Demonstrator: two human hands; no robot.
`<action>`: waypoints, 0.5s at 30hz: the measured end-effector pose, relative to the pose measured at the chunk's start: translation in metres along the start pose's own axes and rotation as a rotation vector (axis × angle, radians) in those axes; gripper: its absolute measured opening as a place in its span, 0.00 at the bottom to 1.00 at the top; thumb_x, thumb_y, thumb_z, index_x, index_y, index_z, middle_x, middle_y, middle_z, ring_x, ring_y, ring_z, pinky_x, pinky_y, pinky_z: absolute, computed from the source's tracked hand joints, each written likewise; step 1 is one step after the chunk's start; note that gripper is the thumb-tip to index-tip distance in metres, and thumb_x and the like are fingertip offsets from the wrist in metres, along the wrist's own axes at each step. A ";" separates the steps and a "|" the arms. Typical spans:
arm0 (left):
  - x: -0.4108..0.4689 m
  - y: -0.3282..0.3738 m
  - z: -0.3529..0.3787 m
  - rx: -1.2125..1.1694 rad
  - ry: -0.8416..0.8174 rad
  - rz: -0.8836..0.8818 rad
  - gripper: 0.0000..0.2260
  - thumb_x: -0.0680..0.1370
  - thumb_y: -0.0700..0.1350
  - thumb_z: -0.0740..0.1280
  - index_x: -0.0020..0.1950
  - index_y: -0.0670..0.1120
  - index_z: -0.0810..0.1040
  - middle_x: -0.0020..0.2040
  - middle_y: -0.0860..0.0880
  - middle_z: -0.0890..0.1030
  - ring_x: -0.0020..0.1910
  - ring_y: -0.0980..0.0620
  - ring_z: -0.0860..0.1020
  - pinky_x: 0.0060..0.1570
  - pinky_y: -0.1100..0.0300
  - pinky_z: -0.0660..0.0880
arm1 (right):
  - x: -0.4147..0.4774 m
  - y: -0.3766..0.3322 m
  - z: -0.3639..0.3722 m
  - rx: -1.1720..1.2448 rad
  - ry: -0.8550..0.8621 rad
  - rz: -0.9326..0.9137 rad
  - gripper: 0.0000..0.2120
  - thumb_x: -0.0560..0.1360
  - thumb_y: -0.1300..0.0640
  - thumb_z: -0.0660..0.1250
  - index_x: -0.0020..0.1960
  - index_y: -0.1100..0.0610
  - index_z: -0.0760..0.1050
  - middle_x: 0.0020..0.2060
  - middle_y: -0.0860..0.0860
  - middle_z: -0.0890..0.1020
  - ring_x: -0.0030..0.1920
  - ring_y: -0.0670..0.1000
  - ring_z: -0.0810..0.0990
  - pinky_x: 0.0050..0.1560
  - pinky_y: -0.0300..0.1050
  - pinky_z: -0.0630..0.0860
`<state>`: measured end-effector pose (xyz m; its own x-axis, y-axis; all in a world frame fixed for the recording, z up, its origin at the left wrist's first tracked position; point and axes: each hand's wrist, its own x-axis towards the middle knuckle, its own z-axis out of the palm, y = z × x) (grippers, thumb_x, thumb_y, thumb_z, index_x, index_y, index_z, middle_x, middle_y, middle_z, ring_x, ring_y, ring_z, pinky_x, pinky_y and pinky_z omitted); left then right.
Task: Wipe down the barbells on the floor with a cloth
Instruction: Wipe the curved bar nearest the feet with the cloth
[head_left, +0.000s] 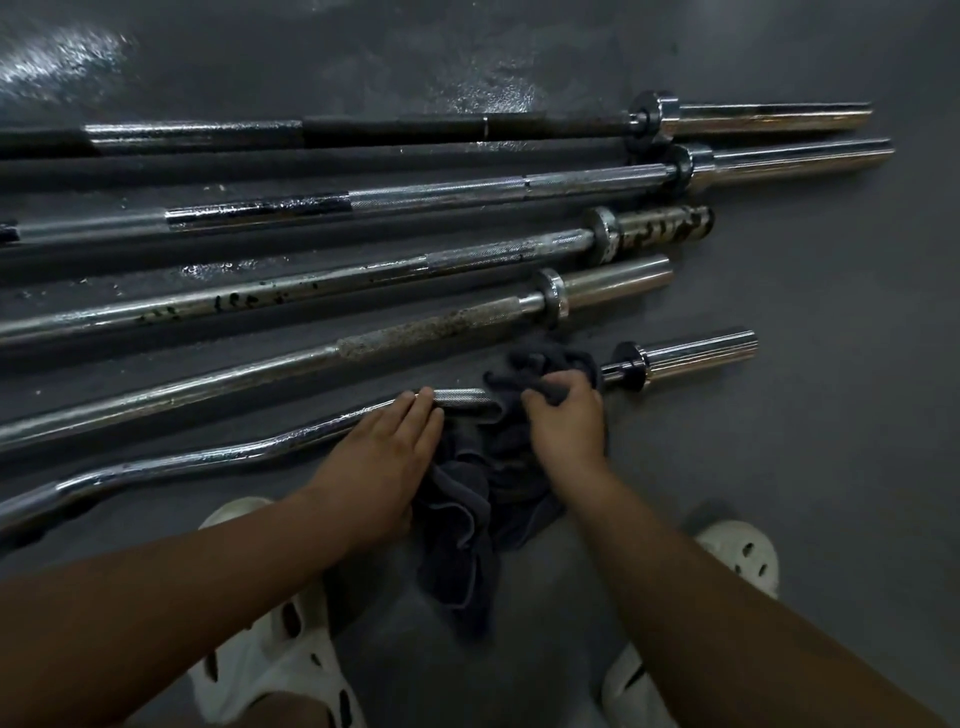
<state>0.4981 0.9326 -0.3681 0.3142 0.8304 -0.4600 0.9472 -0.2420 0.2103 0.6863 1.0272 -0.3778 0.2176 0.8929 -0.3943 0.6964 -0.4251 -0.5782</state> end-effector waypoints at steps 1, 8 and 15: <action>0.000 -0.001 0.000 -0.010 0.006 0.001 0.46 0.61 0.51 0.71 0.76 0.37 0.64 0.77 0.35 0.62 0.74 0.38 0.65 0.73 0.47 0.65 | 0.010 0.006 -0.006 0.040 0.055 0.048 0.08 0.71 0.56 0.70 0.44 0.46 0.73 0.50 0.54 0.80 0.47 0.54 0.79 0.59 0.49 0.77; 0.000 0.001 0.000 0.004 -0.010 0.023 0.48 0.67 0.53 0.71 0.80 0.38 0.52 0.80 0.36 0.50 0.78 0.39 0.55 0.76 0.48 0.56 | -0.009 -0.004 0.017 0.174 -0.075 0.145 0.12 0.72 0.58 0.71 0.52 0.48 0.74 0.50 0.55 0.80 0.46 0.52 0.80 0.51 0.45 0.79; 0.002 -0.005 0.004 -0.034 -0.013 0.026 0.50 0.52 0.53 0.76 0.72 0.36 0.70 0.72 0.34 0.69 0.69 0.37 0.73 0.64 0.46 0.74 | 0.030 -0.007 -0.004 0.079 0.272 0.292 0.14 0.75 0.62 0.63 0.58 0.54 0.78 0.63 0.62 0.72 0.55 0.63 0.77 0.60 0.46 0.71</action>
<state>0.4944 0.9329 -0.3735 0.3396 0.8173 -0.4655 0.9361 -0.2458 0.2515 0.6909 1.0577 -0.3823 0.5793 0.7349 -0.3527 0.5259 -0.6675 -0.5271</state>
